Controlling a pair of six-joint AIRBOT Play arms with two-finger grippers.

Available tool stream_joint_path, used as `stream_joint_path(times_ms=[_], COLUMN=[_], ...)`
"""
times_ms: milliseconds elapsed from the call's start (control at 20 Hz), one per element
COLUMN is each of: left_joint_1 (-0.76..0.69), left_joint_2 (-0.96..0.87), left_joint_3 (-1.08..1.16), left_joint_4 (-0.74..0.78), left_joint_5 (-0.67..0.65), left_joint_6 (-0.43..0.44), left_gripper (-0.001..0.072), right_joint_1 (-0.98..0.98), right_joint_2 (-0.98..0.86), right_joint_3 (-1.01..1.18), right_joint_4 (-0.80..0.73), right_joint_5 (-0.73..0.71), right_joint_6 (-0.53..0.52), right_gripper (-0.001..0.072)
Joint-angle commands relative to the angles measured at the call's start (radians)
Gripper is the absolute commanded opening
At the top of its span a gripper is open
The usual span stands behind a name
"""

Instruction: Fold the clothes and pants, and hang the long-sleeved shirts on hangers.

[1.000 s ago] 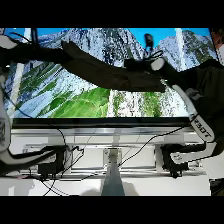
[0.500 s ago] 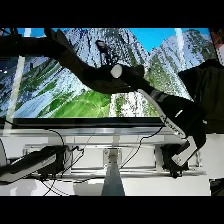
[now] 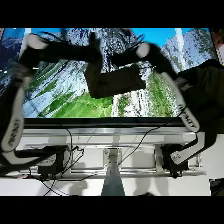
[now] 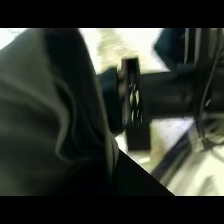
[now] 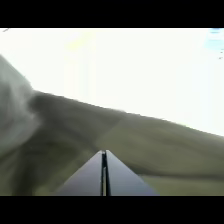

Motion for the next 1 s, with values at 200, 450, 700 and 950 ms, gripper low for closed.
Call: stream_joint_path(times_ms=[200, 450, 700, 950], left_joint_1=[-0.362, -0.315, -0.197, -0.164], left_joint_2=[-0.265, -0.247, -0.195, -0.170], left_joint_3=[0.000, 0.000, 0.000, 0.000], left_joint_4=[-0.403, -0.400, -0.400, -0.269], left_joint_5=[0.466, 0.431, 0.216, 0.120], left_joint_6=[0.077, 0.133, 0.205, 0.406], left_gripper=[0.0324, 0.0702, 0.0701, 0.0701], right_joint_1=[-0.399, -0.534, -0.586, -0.492], right_joint_2=[0.106, 0.060, -0.112, -0.261], right_joint_3=[0.002, -0.027, -0.030, -0.030], right_joint_4=[-0.043, -0.150, 0.031, 0.217], right_joint_5=[0.163, 0.149, 0.433, 0.523], right_joint_6=[-0.002, -0.004, -0.116, -0.188], right_gripper=[0.0018, 0.0247, 0.0466, 0.0698])
